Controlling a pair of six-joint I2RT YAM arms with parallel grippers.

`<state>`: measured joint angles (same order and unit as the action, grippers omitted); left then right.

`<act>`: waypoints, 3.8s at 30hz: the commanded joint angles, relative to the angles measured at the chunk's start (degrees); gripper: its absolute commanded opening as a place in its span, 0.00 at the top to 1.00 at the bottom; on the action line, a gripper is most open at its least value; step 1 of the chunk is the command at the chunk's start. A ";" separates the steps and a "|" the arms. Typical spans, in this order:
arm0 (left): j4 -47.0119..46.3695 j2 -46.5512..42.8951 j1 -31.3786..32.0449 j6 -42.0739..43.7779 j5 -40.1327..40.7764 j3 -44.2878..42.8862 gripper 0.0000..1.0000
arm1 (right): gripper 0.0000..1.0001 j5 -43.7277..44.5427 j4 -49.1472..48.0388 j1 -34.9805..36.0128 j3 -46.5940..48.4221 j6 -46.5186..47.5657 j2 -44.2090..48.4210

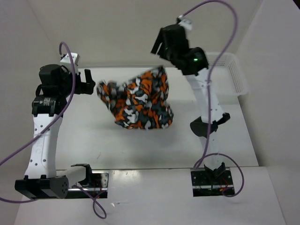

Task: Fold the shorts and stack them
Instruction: Move the shorts to the center of the board

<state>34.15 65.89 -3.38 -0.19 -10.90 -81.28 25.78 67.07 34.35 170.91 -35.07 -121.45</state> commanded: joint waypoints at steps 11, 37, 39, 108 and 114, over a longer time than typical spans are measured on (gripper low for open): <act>1.97 1.17 -1.90 0.19 -3.78 5.60 0.00 | 0.05 10.17 6.51 6.08 -21.47 -5.36 7.27; -23.69 10.91 24.47 0.19 -16.80 31.55 0.00 | 0.04 -12.95 -41.93 9.06 -121.52 -19.95 47.63; -23.69 16.17 25.61 0.19 -14.69 29.87 0.00 | 0.03 -12.95 -42.80 9.07 -122.04 -20.48 45.09; -18.32 7.93 12.52 0.19 -7.03 46.29 0.14 | 0.17 -40.80 -57.73 -15.89 -135.13 -21.70 49.21; -23.94 17.60 13.66 0.19 -7.22 46.91 0.44 | 0.17 -46.96 -64.78 -15.89 -137.42 -23.38 42.71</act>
<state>14.33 78.96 9.37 -0.56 -18.28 -35.92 -16.38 9.13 18.59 34.54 -57.19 -76.62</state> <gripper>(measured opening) 0.666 0.830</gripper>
